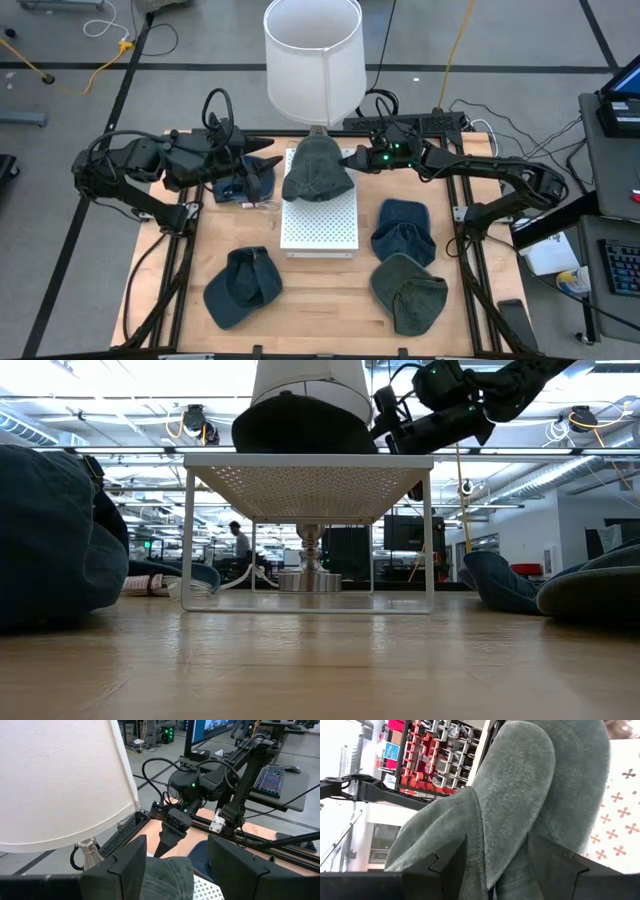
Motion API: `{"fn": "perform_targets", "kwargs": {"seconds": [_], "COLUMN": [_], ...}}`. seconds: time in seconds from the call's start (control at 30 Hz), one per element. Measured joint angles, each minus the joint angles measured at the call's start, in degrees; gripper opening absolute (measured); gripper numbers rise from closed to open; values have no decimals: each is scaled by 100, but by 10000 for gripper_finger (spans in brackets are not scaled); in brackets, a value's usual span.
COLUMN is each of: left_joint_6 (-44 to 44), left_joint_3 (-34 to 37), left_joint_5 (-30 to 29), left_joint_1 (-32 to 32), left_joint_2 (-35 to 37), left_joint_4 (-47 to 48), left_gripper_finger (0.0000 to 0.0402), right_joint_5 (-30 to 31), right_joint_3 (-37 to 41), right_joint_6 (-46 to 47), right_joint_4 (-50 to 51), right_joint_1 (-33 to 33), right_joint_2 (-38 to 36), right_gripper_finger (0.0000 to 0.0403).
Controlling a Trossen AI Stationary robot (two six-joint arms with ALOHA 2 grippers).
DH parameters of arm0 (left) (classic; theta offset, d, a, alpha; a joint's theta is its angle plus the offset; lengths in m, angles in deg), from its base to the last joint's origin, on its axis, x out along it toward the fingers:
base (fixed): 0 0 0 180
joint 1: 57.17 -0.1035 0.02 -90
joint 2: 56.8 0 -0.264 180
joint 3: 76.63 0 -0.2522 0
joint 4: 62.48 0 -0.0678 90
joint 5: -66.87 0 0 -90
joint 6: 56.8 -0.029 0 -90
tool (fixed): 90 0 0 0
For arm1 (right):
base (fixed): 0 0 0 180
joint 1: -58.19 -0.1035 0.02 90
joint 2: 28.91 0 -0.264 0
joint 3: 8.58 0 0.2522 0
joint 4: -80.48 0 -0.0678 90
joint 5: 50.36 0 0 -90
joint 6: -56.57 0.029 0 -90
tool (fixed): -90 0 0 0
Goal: Pick & Place hat
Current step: Stack the top gray cap on the gray cap on the shelf
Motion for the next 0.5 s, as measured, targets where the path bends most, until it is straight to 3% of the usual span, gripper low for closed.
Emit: {"fn": "perform_targets", "kwargs": {"seconds": [0.5], "left_joint_6": [-2], "left_joint_3": [0], "left_joint_5": [3], "left_joint_1": [0], "left_joint_2": [0], "left_joint_4": [0], "left_gripper_finger": [214], "right_joint_5": [-156], "right_joint_3": [0], "right_joint_6": [-64], "right_joint_4": [-156], "right_joint_1": [-39], "right_joint_2": [326], "right_gripper_finger": [195]}}
